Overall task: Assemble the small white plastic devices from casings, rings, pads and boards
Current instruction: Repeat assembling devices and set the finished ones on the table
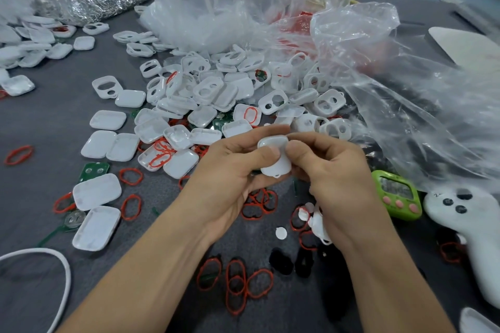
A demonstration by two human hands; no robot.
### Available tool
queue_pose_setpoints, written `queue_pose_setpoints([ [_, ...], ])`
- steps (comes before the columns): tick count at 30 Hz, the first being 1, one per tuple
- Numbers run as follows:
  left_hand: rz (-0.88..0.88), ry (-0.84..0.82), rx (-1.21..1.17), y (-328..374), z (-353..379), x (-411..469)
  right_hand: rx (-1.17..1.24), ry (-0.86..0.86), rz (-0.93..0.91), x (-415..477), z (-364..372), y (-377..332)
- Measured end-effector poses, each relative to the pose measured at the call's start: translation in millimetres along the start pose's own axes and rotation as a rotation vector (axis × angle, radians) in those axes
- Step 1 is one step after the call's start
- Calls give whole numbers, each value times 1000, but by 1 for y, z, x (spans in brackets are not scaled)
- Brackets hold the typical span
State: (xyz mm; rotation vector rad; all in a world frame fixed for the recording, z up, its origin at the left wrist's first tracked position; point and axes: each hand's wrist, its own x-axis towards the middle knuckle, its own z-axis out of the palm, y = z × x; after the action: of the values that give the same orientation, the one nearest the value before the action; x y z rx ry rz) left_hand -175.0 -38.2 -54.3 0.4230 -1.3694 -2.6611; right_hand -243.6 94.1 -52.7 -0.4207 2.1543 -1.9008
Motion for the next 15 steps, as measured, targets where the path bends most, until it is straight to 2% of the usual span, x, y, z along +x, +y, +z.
queue_pose_setpoints([
  [7,24,-18,64,-3,-4,2,17,43,-62,1,1,8],
  [15,65,-28,130,-5,-8,3,72,79,-43,-1,4,11],
])
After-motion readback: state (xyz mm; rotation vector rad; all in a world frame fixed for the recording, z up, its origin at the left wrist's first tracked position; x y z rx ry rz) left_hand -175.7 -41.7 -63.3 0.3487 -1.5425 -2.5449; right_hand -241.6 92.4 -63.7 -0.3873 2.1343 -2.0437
